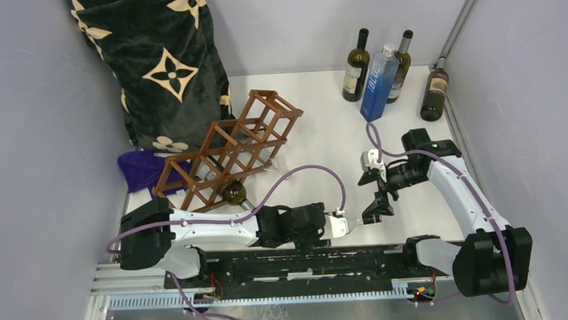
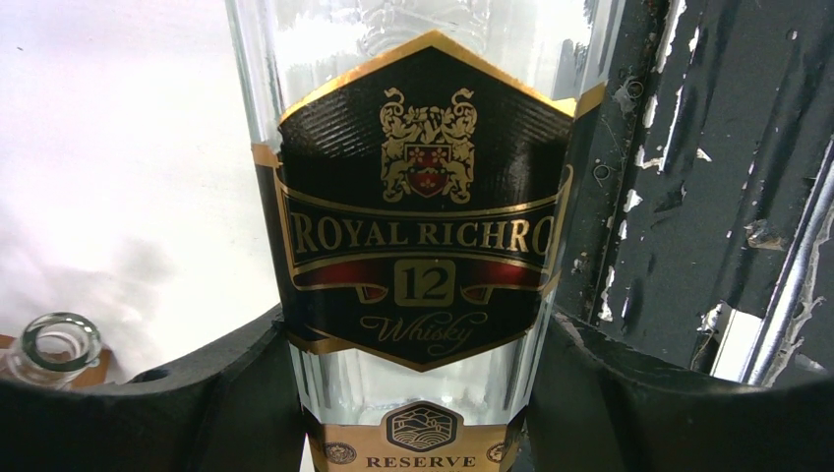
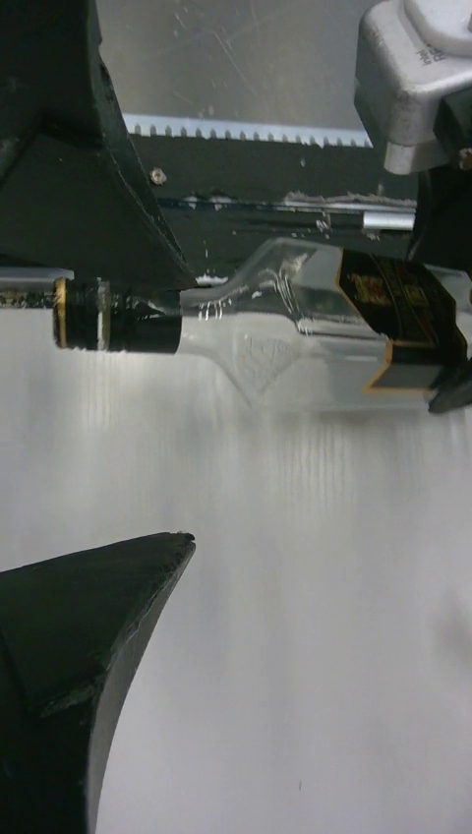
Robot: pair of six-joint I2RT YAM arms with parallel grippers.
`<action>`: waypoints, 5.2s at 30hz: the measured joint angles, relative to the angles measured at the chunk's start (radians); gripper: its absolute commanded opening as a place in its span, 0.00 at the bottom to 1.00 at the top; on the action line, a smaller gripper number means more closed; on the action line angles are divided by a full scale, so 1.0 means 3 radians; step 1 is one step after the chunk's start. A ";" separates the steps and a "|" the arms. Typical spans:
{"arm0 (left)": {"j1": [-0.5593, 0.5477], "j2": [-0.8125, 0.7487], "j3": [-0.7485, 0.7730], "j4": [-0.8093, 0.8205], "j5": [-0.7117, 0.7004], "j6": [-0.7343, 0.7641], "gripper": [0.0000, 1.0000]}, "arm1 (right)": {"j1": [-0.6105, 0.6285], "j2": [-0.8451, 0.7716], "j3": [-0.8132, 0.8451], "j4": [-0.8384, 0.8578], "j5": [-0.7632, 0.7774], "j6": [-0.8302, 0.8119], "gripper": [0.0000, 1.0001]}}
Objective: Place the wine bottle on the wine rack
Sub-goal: Pick up the wine bottle from the center of the board.
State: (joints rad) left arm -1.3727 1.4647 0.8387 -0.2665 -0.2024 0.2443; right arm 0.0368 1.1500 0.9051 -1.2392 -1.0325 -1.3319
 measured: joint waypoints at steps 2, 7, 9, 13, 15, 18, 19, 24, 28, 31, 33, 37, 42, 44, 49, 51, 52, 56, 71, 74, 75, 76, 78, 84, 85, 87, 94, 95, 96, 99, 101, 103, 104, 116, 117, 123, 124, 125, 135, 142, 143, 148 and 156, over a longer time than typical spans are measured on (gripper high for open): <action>-0.0005 0.0001 0.0034 -0.0025 -0.0019 0.0036 0.02 | 0.0139 0.0027 -0.0113 0.0000 0.0025 -0.0001 0.98; -0.0008 0.0019 0.0140 -0.0088 -0.0037 0.0158 0.02 | 0.0427 0.0051 -0.0305 0.0010 0.0163 0.0008 0.98; -0.0008 0.0047 0.0191 -0.0111 -0.0048 0.0206 0.02 | 0.0525 0.0047 -0.0379 0.0057 0.0226 0.0067 0.95; -0.0008 0.0095 0.0259 -0.0140 -0.0058 0.0271 0.02 | 0.0665 -0.0018 -0.0511 0.0285 0.0373 0.0300 0.90; -0.0008 0.0136 0.0295 -0.0141 -0.0060 0.0294 0.02 | 0.0749 -0.0095 -0.0591 0.0484 0.0488 0.0487 0.88; -0.0006 0.0197 0.0351 -0.0158 -0.0056 0.0292 0.02 | 0.0902 -0.0237 -0.0716 0.0788 0.0715 0.0762 0.85; -0.0004 0.0214 0.0365 -0.0172 -0.0058 0.0292 0.02 | 0.0949 -0.0273 -0.0745 0.0852 0.0787 0.0841 0.83; 0.0042 0.0258 0.0371 -0.0214 -0.0057 0.0290 0.02 | 0.1064 -0.0340 -0.0813 0.1053 0.1008 0.1040 0.74; 0.0099 0.0264 0.0371 -0.0214 -0.0005 0.0287 0.02 | 0.1095 -0.0333 -0.0832 0.1123 0.1088 0.1083 0.73; 0.0169 0.0264 0.0371 -0.0192 0.0088 0.0286 0.02 | 0.1100 -0.0332 -0.0832 0.1172 0.1101 0.1096 0.70; 0.0214 0.0264 0.0366 -0.0161 0.0135 0.0286 0.02 | 0.1108 -0.0332 -0.0832 0.1204 0.1100 0.1136 0.64; 0.0240 0.0263 0.0346 -0.0127 0.0172 0.0287 0.02 | 0.1113 -0.0318 -0.0838 0.1195 0.1101 0.1240 0.36; 0.0258 0.0263 0.0310 -0.0154 0.0216 0.0317 0.02 | 0.1133 -0.0270 -0.0851 0.1122 0.1113 0.1231 0.05; 0.0266 0.0263 0.0300 -0.0141 0.0239 0.0312 0.02 | 0.1137 -0.0256 -0.0851 0.1104 0.1114 0.1226 0.00; 0.0303 0.0263 0.0257 -0.0075 0.0273 0.0305 0.03 | 0.1137 -0.0181 -0.0821 0.1091 0.1114 0.1230 0.00; 0.0319 0.0263 0.0244 -0.0055 0.0277 0.0285 0.10 | 0.1136 -0.0135 -0.0786 0.1076 0.1114 0.1222 0.00; 0.0326 0.0263 0.0242 -0.0052 0.0277 0.0284 0.16 | 0.1136 -0.0117 -0.0773 0.1076 0.1111 0.1219 0.00; 0.0331 0.0263 0.0239 -0.0053 0.0267 0.0249 0.37 | 0.1132 -0.0103 -0.0759 0.1082 0.1096 0.1222 0.00; 0.0332 -0.0106 0.0009 0.0320 0.0036 0.0116 0.98 | 0.0649 -0.0128 -0.0657 0.0856 0.0622 0.0835 0.00; 0.0340 -0.0202 0.0006 0.0398 -0.0058 0.0048 1.00 | 0.0530 -0.0127 -0.0655 0.0787 0.0615 0.0778 0.00; 0.0340 -0.0239 0.0006 0.0417 -0.0081 0.0023 1.00 | 0.0495 -0.0127 -0.0655 0.0755 0.0632 0.0755 0.00; 0.0340 -0.0271 0.0005 0.0421 -0.0098 0.0018 1.00 | 0.0451 -0.0127 -0.0655 0.0729 0.0641 0.0739 0.00; 0.0340 -0.0338 0.0005 0.0427 -0.0118 0.0011 1.00 | 0.0392 -0.0127 -0.0655 0.0693 0.0656 0.0683 0.00; 0.0346 -0.0635 0.0005 0.0451 -0.0144 0.0008 1.00 | 0.0282 -0.0134 -0.0655 0.0584 0.0626 0.0575 0.00; 0.0346 -0.0688 0.0005 0.0451 -0.0142 0.0001 1.00 | 0.0259 -0.0136 -0.0655 0.0572 0.0605 0.0561 0.00; 0.0346 -0.0799 0.0005 0.0450 -0.0141 -0.0020 1.00 | 0.0215 -0.0142 -0.0655 0.0551 0.0557 0.0534 0.00; 0.0346 -0.1278 0.0005 0.0450 -0.0137 -0.0098 1.00 | 0.0089 -0.0142 -0.0542 0.0430 0.0300 0.0451 0.00; 0.0346 -0.1361 0.0005 0.0450 -0.0136 -0.0114 1.00 | 0.0078 -0.0142 -0.0518 0.0412 0.0270 0.0436 0.00; 0.0346 -0.1420 0.0005 0.0451 -0.0135 -0.0130 1.00 | 0.0066 -0.0142 -0.0498 0.0401 0.0240 0.0427 0.00; 0.0346 -0.1609 -0.0008 0.0470 -0.0132 -0.0168 1.00 | 0.0039 -0.0141 -0.0465 0.0367 0.0207 0.0392 0.00; 0.0346 -0.1696 -0.0052 0.0497 -0.0108 -0.0177 1.00 | 0.0018 -0.0141 -0.0463 0.0343 0.0203 0.0374 0.00; 0.0346 -0.1727 -0.0122 0.0535 -0.0081 -0.0179 1.00 | 0.0008 -0.0141 -0.0463 0.0337 0.0209 0.0370 0.00; 0.0346 -0.1724 -0.0170 0.0570 -0.0062 -0.0182 1.00 | 0.0008 -0.0141 -0.0463 0.0338 0.0217 0.0365 0.00; 0.0346 -0.0575 -0.0245 0.0736 0.0258 0.0043 1.00 | 0.0001 -0.0258 -0.0577 0.0336 0.0300 -0.0112 0.00; 0.0346 -0.0445 -0.0219 0.0746 0.0254 0.0095 1.00 | 0.0001 -0.0258 -0.0581 0.0337 0.0300 -0.0135 0.00; 0.0346 -0.0069 -0.0161 0.0880 0.0233 0.0264 0.97 | 0.0001 -0.0254 -0.0587 0.0336 0.0298 -0.0209 0.01; 0.0346 -0.0027 -0.0158 0.0914 0.0225 0.0278 0.95 | 0.0001 -0.0252 -0.0589 0.0336 0.0298 -0.0216 0.01; 0.0346 0.0013 -0.0153 0.0944 0.0211 0.0291 0.92 | 0.0001 -0.0249 -0.0589 0.0336 0.0298 -0.0220 0.02; 0.0369 0.0270 0.0006 0.0896 0.0266 0.0313 0.02 | -0.0028 -0.0167 -0.0613 0.0329 0.0351 -0.0371 0.44; 0.0450 0.0270 0.0008 0.0832 0.0519 0.0310 0.02 | -0.0008 -0.0192 -0.0645 0.0284 0.0257 -0.0626 0.96; 0.0468 0.0270 0.0008 0.0820 0.0565 0.0310 0.02 | -0.0004 -0.0202 -0.0660 0.0290 0.0225 -0.0655 0.98; 0.0514 0.0271 0.0008 0.0815 0.0696 0.0308 0.02 | 0.0062 -0.0264 -0.0773 0.0435 0.0159 -0.0623 0.98; 0.0535 0.0272 0.0008 0.0795 0.0821 0.0306 0.02 | 0.0484 -0.0509 -0.1161 0.1310 0.0226 0.0192 0.98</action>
State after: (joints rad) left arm -1.2121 1.5463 0.8410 -0.0280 0.0441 0.3363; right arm 0.1822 0.9974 0.5568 -0.8463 -0.9646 -1.2743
